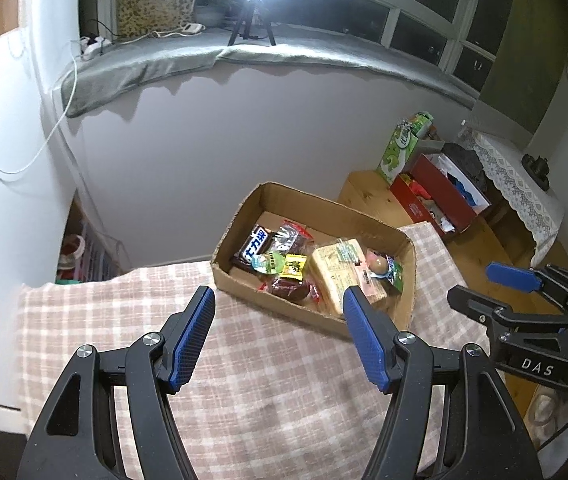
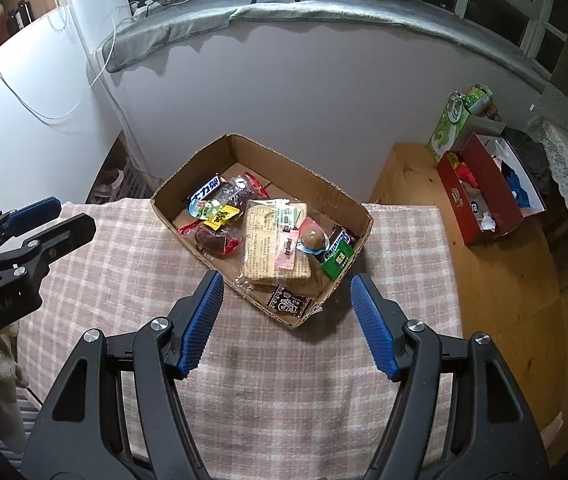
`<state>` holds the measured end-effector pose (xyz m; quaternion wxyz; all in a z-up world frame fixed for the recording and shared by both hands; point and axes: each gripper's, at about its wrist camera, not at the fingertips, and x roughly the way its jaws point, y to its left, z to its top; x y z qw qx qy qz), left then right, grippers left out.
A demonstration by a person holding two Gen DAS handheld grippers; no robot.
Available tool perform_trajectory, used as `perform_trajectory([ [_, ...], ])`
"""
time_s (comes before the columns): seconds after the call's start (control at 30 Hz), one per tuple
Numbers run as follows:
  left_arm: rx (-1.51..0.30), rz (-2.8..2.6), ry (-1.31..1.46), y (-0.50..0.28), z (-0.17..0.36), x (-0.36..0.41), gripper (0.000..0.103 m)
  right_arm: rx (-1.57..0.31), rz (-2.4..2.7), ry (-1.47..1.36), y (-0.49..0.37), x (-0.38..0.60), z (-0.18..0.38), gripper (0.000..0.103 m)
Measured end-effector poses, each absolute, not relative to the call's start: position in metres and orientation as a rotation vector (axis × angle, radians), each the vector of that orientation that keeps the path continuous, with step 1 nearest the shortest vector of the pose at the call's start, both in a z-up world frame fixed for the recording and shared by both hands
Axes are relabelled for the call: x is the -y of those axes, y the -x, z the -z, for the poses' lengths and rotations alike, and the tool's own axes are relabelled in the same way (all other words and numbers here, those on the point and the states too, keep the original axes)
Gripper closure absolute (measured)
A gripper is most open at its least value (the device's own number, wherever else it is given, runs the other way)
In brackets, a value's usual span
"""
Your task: Organize snacks
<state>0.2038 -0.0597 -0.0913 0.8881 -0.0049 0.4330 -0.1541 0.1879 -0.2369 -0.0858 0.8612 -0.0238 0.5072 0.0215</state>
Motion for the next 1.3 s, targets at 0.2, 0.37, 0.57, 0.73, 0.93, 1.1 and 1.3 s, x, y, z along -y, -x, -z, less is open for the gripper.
perform_trajectory([
  [0.2,-0.889,0.301,0.021,-0.201,0.086,0.057,0.036,-1.061,-0.041,0.058,-0.189,0.236,0.084,0.034],
  [0.37,-0.895,0.297,0.023,-0.202,0.085,0.057,0.036,-1.059,-0.043,0.059,-0.189,0.236,0.083,0.034],
  [0.57,-0.905,0.300,0.031,-0.202,0.085,0.059,0.036,-1.061,-0.043,0.058,-0.189,0.237,0.083,0.034],
  [0.73,-0.923,0.302,0.062,-0.203,0.085,0.059,0.036,-1.060,-0.036,0.055,-0.187,0.241,0.083,0.034],
  [0.93,-0.930,0.297,0.041,-0.201,0.083,0.064,0.034,-1.058,-0.033,0.060,-0.185,0.241,0.083,0.034],
  [1.1,-0.915,0.284,0.031,-0.201,0.079,0.064,0.030,-1.056,-0.032,0.064,-0.185,0.241,0.083,0.034],
  [1.3,-0.910,0.289,0.036,-0.201,0.078,0.063,0.030,-1.058,-0.031,0.067,-0.185,0.241,0.081,0.034],
])
